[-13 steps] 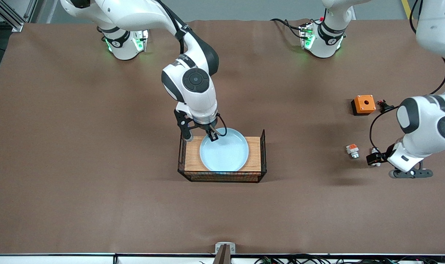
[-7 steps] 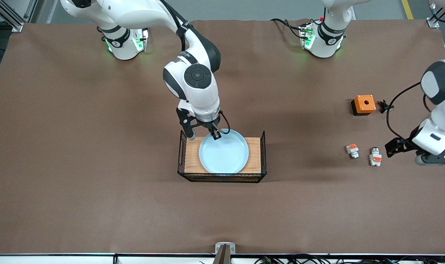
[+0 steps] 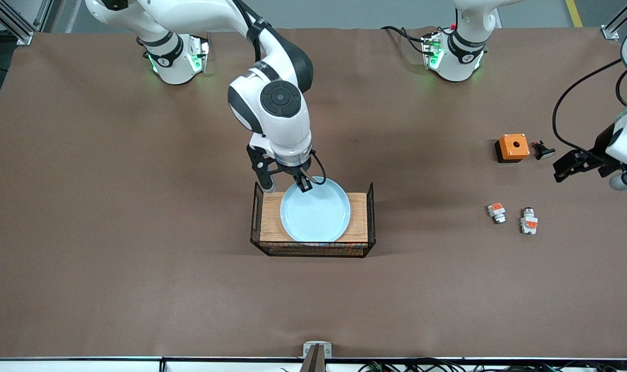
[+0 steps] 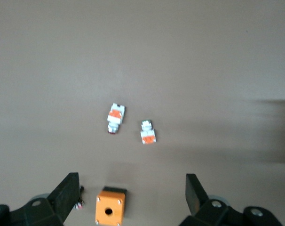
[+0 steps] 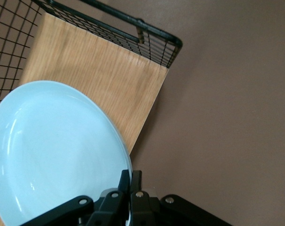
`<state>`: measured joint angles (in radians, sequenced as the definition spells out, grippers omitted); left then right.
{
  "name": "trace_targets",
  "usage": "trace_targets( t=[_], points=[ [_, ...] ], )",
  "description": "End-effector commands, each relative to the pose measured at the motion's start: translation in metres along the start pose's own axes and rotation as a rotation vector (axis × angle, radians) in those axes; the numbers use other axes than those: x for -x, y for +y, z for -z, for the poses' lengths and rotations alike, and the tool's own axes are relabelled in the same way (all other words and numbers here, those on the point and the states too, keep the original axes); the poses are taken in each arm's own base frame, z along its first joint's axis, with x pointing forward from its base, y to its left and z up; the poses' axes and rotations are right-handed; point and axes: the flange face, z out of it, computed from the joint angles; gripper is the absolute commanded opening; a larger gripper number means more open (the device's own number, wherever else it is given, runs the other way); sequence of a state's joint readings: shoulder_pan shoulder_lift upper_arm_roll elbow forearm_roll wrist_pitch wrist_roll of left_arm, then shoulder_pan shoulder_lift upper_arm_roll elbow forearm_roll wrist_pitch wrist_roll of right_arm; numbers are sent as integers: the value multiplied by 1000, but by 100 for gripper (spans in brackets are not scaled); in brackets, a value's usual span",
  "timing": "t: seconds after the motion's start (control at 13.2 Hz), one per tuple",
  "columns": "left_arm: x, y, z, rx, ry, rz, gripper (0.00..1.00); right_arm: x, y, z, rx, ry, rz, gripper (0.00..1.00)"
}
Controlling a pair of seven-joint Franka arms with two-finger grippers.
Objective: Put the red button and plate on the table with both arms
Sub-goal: 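Lift the blue plate out of the basket with the right gripper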
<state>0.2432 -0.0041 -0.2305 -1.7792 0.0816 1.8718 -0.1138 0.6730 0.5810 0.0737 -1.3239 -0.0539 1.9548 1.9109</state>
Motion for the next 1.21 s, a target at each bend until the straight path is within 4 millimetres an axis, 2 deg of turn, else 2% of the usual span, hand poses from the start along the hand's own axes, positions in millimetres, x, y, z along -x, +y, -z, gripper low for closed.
trace_targets(
  t=[0.0,0.15,0.23,0.3,0.38,0.45,0.6,0.68,0.83,0.98,1.13],
  points=[
    [12,3,34,18,-13,36,100,3,7,36,27,2,-3,0],
    [13,11,64,18,-40,22,100,3,19,67,51,-3,0,0],
    [15,12,72,19,-50,18,100,0,25,84,71,-13,-6,0],
    [17,16,80,18,-40,13,100,-6,32,110,85,-20,15,0],
    [21,29,83,18,-40,-11,100,-10,45,132,107,-20,76,0],
    [23,32,85,16,-53,-17,100,-20,58,156,134,-22,129,0],
    [29,34,101,18,-86,-23,99,-59,75,194,170,-45,200,0],
    [33,35,105,16,-101,-24,100,-77,83,207,194,-54,246,0],
    [38,43,106,14,-117,-16,100,-130,95,228,235,-72,331,0],
    [44,46,113,33,-116,-18,100,-194,103,240,251,-105,424,0],
    [48,59,111,46,-126,-34,100,-258,112,248,243,-144,547,0]
  ],
)
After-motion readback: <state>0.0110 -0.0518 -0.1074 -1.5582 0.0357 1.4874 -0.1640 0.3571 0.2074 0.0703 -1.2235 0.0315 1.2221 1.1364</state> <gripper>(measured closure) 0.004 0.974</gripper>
